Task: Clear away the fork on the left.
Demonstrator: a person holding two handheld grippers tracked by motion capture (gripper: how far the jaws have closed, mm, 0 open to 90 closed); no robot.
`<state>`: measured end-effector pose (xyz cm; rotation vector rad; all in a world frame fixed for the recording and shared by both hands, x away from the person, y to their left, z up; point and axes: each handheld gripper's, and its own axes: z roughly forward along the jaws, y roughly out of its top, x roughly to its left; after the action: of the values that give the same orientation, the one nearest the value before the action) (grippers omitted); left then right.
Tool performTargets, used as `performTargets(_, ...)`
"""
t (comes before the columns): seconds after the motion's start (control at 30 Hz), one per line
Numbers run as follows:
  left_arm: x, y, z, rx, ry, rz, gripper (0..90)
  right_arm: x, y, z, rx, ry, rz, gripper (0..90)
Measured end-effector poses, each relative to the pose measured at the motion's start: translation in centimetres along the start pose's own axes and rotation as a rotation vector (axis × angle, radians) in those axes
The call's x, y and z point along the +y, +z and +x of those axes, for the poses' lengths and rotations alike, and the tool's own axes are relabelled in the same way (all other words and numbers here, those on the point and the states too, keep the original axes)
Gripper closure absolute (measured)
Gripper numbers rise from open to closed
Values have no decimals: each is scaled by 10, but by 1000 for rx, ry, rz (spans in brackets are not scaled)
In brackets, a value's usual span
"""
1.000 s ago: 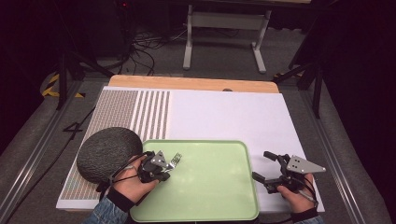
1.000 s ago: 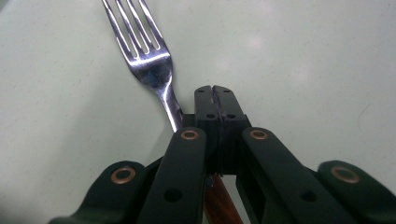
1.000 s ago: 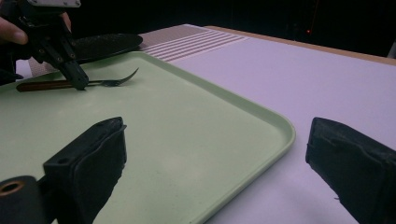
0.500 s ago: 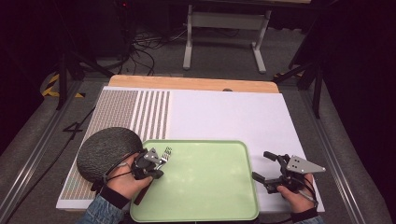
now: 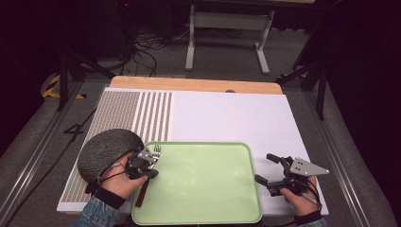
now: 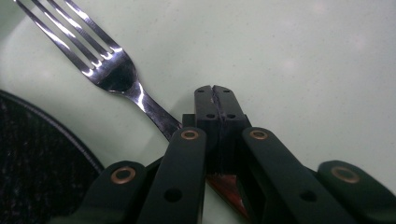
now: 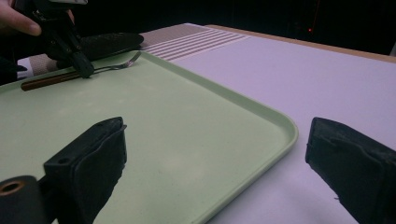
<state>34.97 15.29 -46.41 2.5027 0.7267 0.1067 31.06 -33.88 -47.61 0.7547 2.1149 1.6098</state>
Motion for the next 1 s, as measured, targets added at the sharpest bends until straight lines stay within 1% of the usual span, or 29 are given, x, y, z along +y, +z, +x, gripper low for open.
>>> performTargets(0.07,-1,-1,1,4,-6,-1,900,0,0,0,-1,0,0,60)
performTargets(0.1,-1,-1,1,6,-15,6,900,0,0,0,0,0,0,60)
performTargets(0.13,-2,-1,2,10,-9,3,900,0,0,0,0,0,0,60)
performTargets(0.2,-2,-2,2,9,-18,5,900,0,0,0,0,1,1,60)
performTargets(0.27,-3,-3,4,17,-21,4,900,0,0,0,1,0,0,60)
performTargets(0.3,-4,-3,4,13,-32,7,900,0,0,0,1,0,-1,60)
performTargets(0.33,-4,-4,5,18,-29,6,900,0,0,0,0,0,-1,60)
performTargets(0.43,-6,-5,6,18,-46,13,900,0,0,0,1,1,0,60)
performTargets(0.5,-6,-5,6,17,-42,8,900,0,0,0,2,0,0,60)
performTargets(0.6,-6,-5,6,17,-52,12,900,0,0,0,2,1,2,60)
performTargets(0.63,-6,-5,7,22,-45,9,900,0,0,0,2,0,2,60)
performTargets(0.8,-6,-5,7,22,-47,12,900,0,0,0,1,0,2,60)
performTargets(0.9,-6,-6,7,19,-53,0,900,0,1,0,3,-4,1,60)
performTargets(0.93,-6,-8,6,15,-52,-30,891,0,0,0,4,-2,0,60)
performTargets(1.0,-5,-10,5,12,-41,-64,837,0,-1,-1,4,0,-2,60)
